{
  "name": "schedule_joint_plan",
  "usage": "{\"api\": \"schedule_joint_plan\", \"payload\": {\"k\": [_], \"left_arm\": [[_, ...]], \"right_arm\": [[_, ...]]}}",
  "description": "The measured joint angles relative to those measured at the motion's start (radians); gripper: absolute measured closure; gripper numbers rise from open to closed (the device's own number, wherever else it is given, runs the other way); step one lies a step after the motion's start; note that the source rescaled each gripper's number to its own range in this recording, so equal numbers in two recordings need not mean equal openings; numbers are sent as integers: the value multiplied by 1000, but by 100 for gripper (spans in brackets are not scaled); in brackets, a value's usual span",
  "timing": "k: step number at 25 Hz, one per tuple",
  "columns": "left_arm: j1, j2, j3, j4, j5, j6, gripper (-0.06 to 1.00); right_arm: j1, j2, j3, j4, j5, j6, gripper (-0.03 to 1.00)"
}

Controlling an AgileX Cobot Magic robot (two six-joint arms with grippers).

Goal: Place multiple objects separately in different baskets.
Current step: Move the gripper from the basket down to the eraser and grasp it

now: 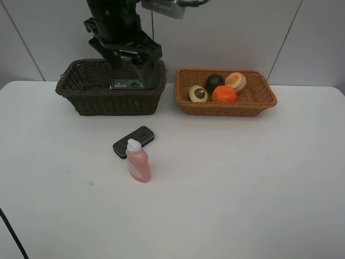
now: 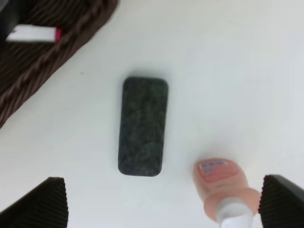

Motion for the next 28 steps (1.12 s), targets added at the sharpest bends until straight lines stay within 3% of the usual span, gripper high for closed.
{"api": "schedule_joint_plan", "payload": {"k": [4, 6, 28], "left_arm": [[-20, 1, 0, -15, 0, 143, -6], [-22, 1, 0, -29, 0, 169, -6], [-22, 254, 30, -9, 1, 58, -6]], "right_arm": [[0, 0, 0, 0, 0, 0, -2], [0, 0, 0, 0, 0, 0, -2], [0, 0, 0, 0, 0, 0, -2]]}}
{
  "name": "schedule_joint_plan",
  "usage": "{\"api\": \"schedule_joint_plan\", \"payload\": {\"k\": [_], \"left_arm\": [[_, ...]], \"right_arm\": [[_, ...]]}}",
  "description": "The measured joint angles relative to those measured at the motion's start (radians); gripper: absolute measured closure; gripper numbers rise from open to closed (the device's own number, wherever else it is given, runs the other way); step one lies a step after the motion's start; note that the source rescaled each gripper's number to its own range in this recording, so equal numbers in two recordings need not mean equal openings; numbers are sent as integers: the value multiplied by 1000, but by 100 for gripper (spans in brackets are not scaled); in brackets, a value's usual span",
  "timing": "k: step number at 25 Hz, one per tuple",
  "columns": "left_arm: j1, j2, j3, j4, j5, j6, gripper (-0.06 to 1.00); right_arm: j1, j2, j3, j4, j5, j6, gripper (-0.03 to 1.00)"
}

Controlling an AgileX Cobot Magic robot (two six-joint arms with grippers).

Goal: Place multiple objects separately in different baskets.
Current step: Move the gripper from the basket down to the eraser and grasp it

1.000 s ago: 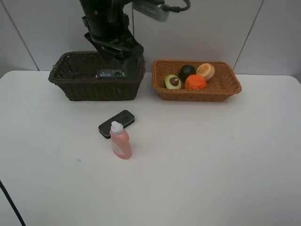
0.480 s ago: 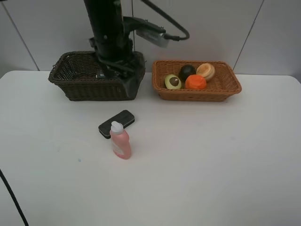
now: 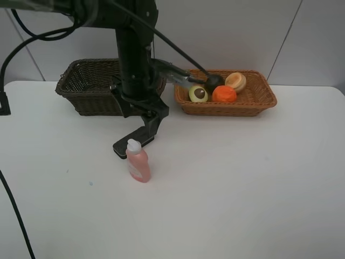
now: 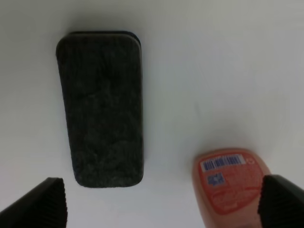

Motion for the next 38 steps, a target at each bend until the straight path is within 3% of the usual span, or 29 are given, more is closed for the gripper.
{"api": "schedule_joint_plan", "payload": {"k": [14, 28, 38], "left_arm": [[27, 49, 75, 6, -42, -9, -6], [57, 124, 78, 8, -172, 36, -6], [83, 146, 79, 8, -194, 42, -6]], "right_arm": [[0, 0, 0, 0, 0, 0, -2], [0, 0, 0, 0, 0, 0, -2], [0, 0, 0, 0, 0, 0, -2]]}}
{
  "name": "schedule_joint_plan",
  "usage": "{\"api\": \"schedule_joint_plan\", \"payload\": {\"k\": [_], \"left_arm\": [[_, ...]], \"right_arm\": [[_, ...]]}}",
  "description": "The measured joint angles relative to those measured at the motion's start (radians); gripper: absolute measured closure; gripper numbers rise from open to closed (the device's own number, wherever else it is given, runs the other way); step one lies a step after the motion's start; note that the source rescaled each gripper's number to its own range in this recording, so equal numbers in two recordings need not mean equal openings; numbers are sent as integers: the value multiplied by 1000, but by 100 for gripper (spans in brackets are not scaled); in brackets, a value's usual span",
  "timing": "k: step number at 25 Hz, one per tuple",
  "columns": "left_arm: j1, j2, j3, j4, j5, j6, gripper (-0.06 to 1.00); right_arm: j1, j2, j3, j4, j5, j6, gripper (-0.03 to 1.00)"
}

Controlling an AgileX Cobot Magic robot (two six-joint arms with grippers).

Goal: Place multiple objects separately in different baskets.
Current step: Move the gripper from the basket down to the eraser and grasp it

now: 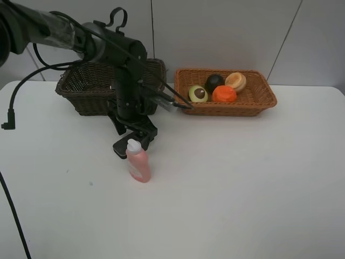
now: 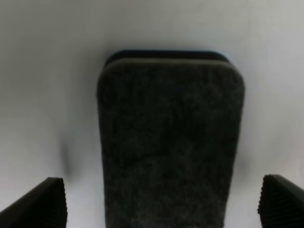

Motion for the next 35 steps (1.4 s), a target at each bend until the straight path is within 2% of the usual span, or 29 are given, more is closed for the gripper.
{"api": "schedule_joint_plan", "payload": {"k": [22, 23, 24, 25, 26, 27, 29, 35], "left_arm": [[9, 21, 0, -8, -17, 30, -4], [9, 21, 0, -8, -17, 30, -1], [9, 21, 0, -8, -18, 29, 8], [9, 21, 0, -8, -19, 26, 23], [9, 21, 0, -8, -19, 26, 47], [9, 21, 0, -8, -19, 26, 59], [9, 21, 0, -8, -17, 26, 56], [9, 21, 0, -8, -5, 26, 56]], "right_arm": [[0, 0, 0, 0, 0, 0, -2], [0, 0, 0, 0, 0, 0, -2], [0, 0, 0, 0, 0, 0, -2], [0, 0, 0, 0, 0, 0, -2], [0, 0, 0, 0, 0, 0, -2], [0, 0, 0, 0, 0, 0, -2], [0, 0, 0, 0, 0, 0, -2], [0, 0, 0, 0, 0, 0, -2]]}}
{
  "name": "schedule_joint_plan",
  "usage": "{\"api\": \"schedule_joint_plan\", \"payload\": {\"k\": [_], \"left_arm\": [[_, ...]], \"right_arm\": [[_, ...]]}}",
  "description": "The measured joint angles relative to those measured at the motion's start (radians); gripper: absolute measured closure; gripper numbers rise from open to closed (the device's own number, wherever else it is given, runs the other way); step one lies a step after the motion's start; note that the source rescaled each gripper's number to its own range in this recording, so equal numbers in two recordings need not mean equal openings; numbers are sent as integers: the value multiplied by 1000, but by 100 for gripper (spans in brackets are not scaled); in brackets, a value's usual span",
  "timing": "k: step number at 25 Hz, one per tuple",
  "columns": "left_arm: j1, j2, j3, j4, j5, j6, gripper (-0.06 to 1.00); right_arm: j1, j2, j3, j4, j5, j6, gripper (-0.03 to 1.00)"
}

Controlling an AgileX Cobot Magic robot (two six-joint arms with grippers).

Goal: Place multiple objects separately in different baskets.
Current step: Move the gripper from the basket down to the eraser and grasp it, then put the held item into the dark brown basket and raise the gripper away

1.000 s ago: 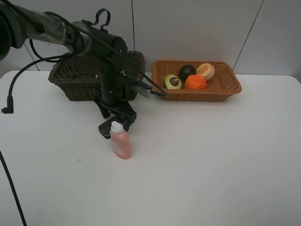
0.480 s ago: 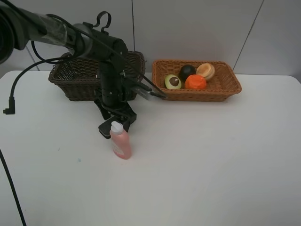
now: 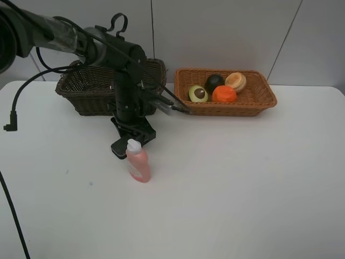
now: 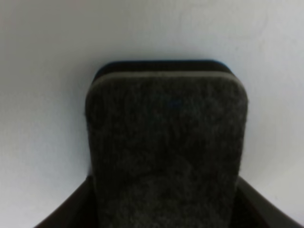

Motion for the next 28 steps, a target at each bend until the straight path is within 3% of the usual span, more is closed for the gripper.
{"api": "schedule_joint_plan", "payload": {"k": [15, 28], "left_arm": [[0, -16, -76, 6, 65, 0, 56], [0, -263, -146, 7, 130, 0, 56]], "right_arm": [[0, 0, 0, 0, 0, 0, -2], [0, 0, 0, 0, 0, 0, -2]]}}
